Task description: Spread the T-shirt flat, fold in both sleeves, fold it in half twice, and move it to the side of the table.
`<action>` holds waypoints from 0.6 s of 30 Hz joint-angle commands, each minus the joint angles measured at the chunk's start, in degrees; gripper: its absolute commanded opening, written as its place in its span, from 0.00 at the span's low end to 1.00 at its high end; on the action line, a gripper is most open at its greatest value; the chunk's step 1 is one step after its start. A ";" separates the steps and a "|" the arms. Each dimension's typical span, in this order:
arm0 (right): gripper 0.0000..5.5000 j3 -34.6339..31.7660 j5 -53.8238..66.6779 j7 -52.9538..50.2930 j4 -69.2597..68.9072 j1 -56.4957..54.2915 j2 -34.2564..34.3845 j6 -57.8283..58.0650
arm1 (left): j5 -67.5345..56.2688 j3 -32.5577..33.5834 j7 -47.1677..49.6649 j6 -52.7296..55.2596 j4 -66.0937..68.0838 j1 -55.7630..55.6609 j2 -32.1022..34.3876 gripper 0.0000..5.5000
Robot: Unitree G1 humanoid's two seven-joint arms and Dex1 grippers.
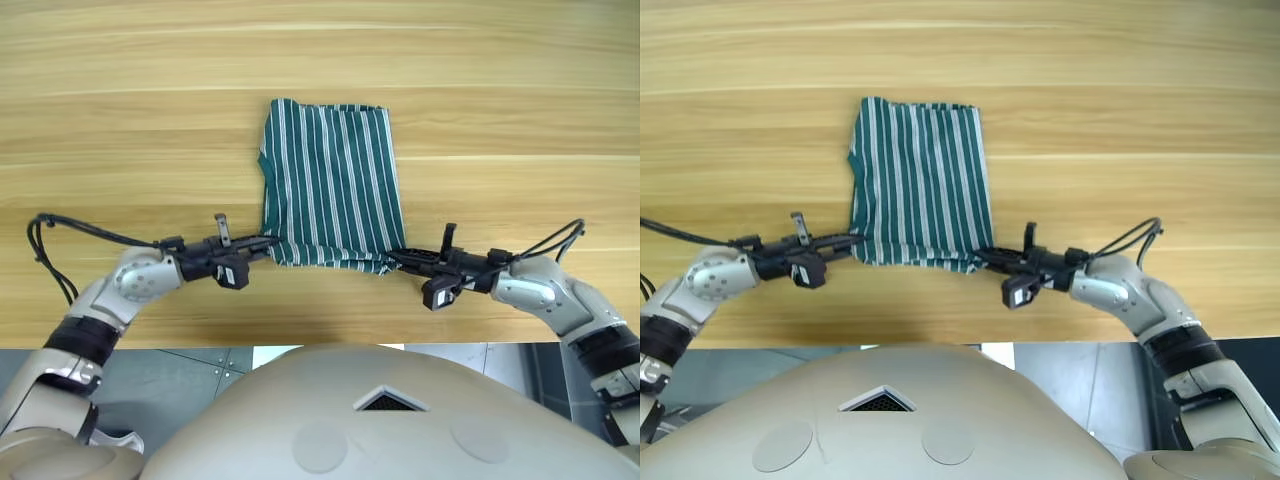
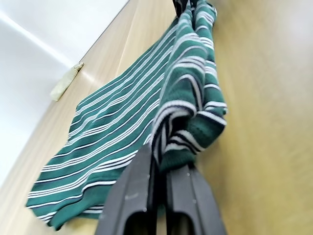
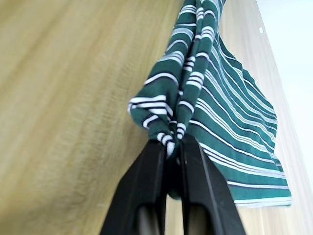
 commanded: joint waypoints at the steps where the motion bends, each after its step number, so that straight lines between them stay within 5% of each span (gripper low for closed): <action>1: 0.03 -2.57 7.32 3.09 -5.54 10.04 -5.92 2.44 | -2.13 -4.92 -4.08 5.60 -7.17 12.48 1.35 0.00; 6: 0.03 -7.09 17.92 4.99 -13.69 13.88 -6.88 6.76 | -9.97 -1.92 -4.74 9.80 -18.13 18.46 3.44 0.00; 18: 0.03 -6.97 21.39 8.05 -11.04 -3.29 7.10 15.37 | -21.64 10.12 -1.30 16.97 -17.25 12.21 -11.89 0.00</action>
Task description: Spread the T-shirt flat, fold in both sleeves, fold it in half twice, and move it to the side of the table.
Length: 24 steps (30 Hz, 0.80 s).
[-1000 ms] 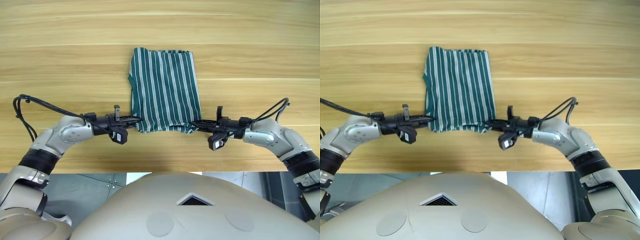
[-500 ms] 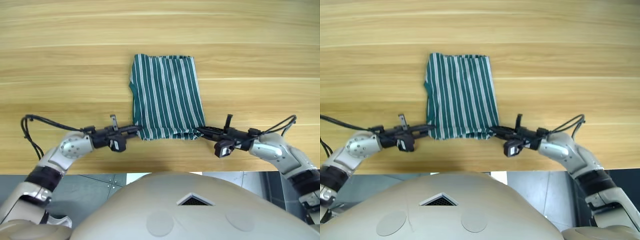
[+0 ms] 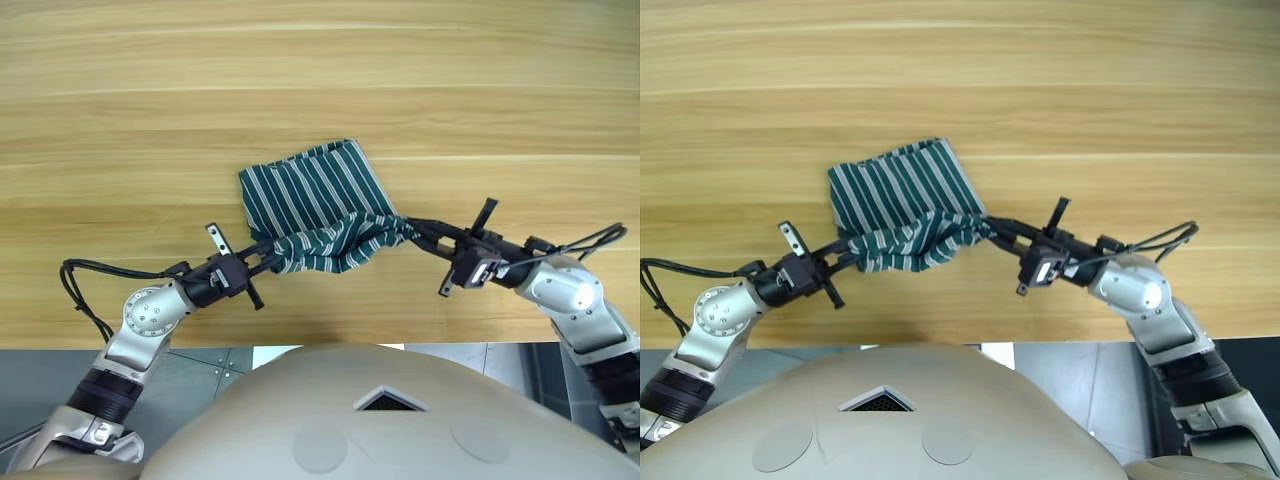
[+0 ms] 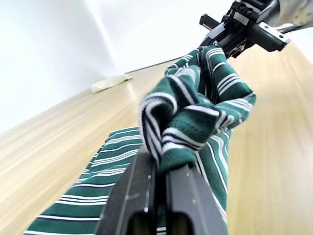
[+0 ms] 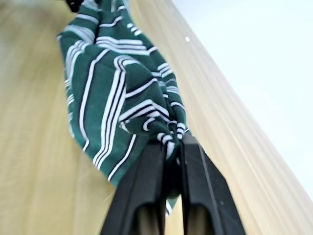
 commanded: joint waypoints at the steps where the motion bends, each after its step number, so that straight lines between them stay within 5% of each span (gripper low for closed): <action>1: 0.03 1.28 -1.95 0.78 4.45 -7.08 5.47 2.77 | -0.62 2.30 0.55 2.30 1.35 -1.39 -3.81 0.00; 8: 0.03 3.06 -9.71 -4.22 19.60 -21.37 18.67 5.94 | 1.22 5.43 2.36 6.05 9.69 -4.37 -11.25 0.00; 18: 0.03 4.47 -18.78 -11.91 39.73 -31.94 26.93 3.81 | 2.91 9.47 3.54 7.95 20.60 -8.40 -18.59 0.00; 24: 0.25 5.02 -22.76 -17.68 50.64 -36.52 29.38 2.22 | 2.90 11.87 3.97 10.30 23.27 -11.66 -21.61 0.20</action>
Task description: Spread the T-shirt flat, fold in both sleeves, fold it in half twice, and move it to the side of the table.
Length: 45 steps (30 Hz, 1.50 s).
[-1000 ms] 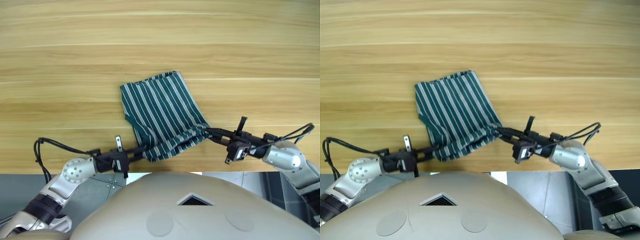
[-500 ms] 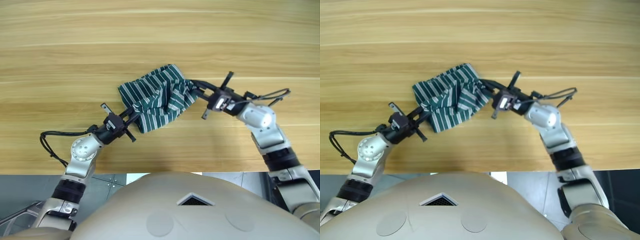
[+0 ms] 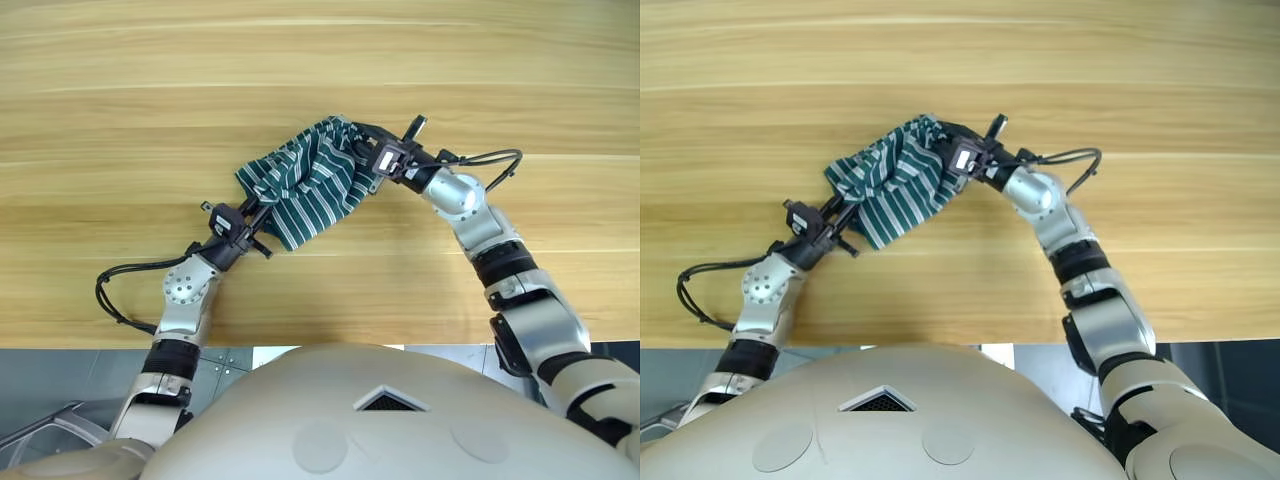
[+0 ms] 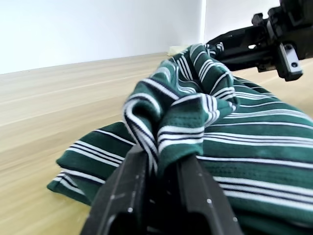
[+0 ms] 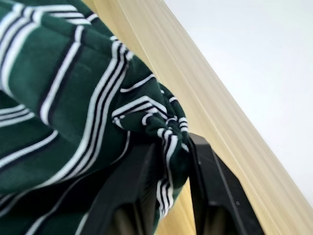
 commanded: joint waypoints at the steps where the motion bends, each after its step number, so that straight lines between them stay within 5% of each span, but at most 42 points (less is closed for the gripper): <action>1: 0.28 -0.01 -1.91 -3.40 5.29 -3.14 1.41 -0.88 | 0.73 1.62 0.91 2.08 1.87 -1.84 -1.43 0.23; 9: 0.54 0.03 -3.83 -8.91 13.47 -7.69 4.96 -1.72 | 0.29 6.40 4.51 5.29 5.49 -4.69 -3.94 0.46; 20: 0.55 -4.42 -1.80 -15.94 34.48 -16.32 10.36 8.29 | 0.49 12.38 8.15 8.17 22.61 -12.26 -7.92 0.79; 26: 0.55 -20.26 15.46 -3.37 38.44 -18.89 14.48 19.19 | 1.31 14.49 7.72 5.96 37.47 -18.69 -8.10 0.97; 31: 0.55 -36.15 35.43 16.06 32.97 -20.28 16.62 26.04 | -2.34 18.18 3.77 1.82 41.37 -20.63 -9.01 0.98; 34: 0.55 -41.65 43.61 19.43 22.55 -18.12 16.90 26.44 | -4.78 21.03 1.60 -0.12 41.82 -20.66 -9.80 0.98; 40: 0.55 -27.10 28.66 12.38 -6.38 -2.90 20.61 14.29 | -6.67 24.36 0.14 -1.83 42.70 -21.07 -12.49 0.98; 45: 0.55 -8.05 6.44 5.54 -8.01 6.85 19.91 5.03 | -5.80 25.12 0.14 -2.57 44.00 -22.10 -14.16 0.98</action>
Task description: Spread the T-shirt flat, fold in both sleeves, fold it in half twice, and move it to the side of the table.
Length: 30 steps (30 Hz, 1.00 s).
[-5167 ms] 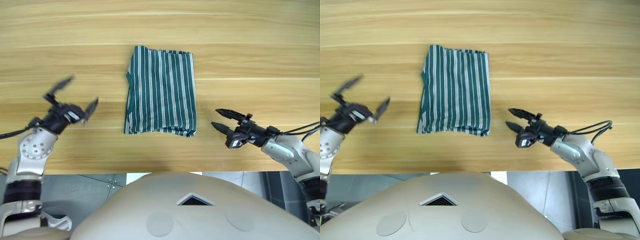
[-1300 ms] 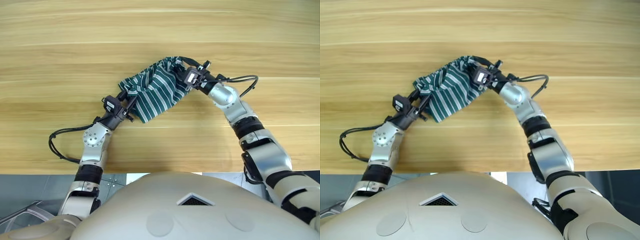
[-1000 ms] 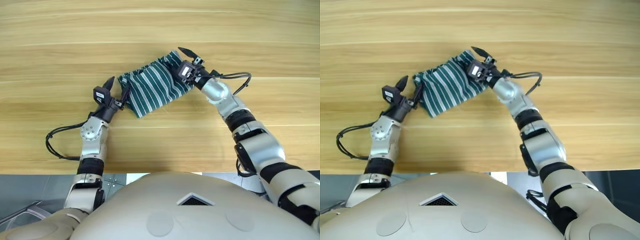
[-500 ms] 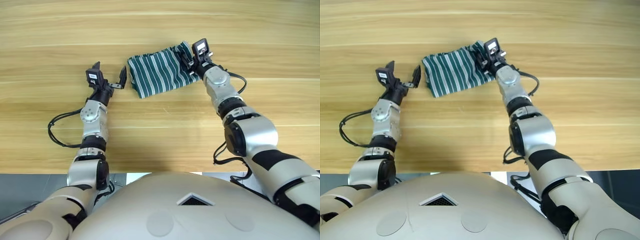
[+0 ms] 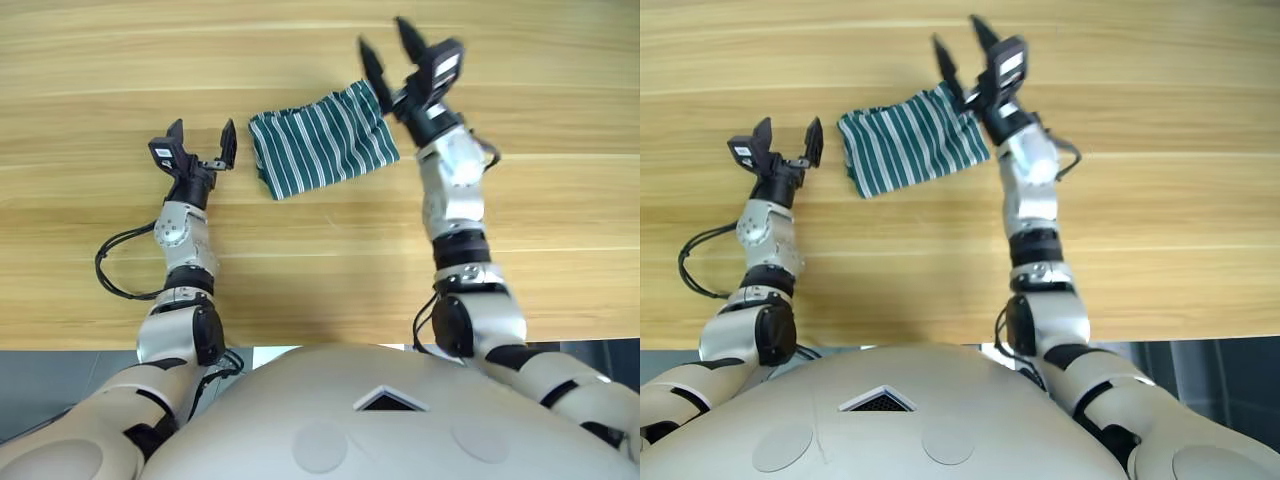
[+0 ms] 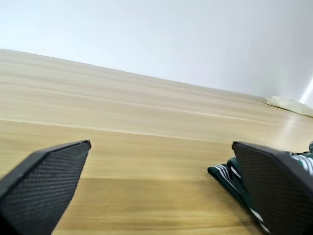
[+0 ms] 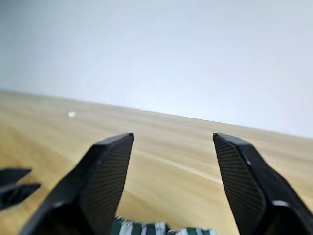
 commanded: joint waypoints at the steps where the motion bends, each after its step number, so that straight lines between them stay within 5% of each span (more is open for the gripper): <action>1: 0.55 9.62 -12.09 -5.54 3.37 3.44 -1.06 -2.94 | -0.10 0.40 0.18 1.89 6.12 4.46 -4.48 0.98; 10: 0.55 11.84 -18.51 -18.77 23.36 -10.60 -2.93 -5.92 | 0.13 1.64 -0.10 1.92 8.84 2.41 -4.39 0.98; 20: 0.55 10.46 -13.14 -14.70 28.02 -13.50 -2.58 -11.54 | 0.66 2.27 -0.31 2.31 10.12 2.34 -4.84 0.98; 30: 0.55 2.04 -6.53 -15.86 45.76 -23.53 -0.98 6.64 | 0.66 2.34 -0.62 2.15 10.00 1.67 -5.22 0.98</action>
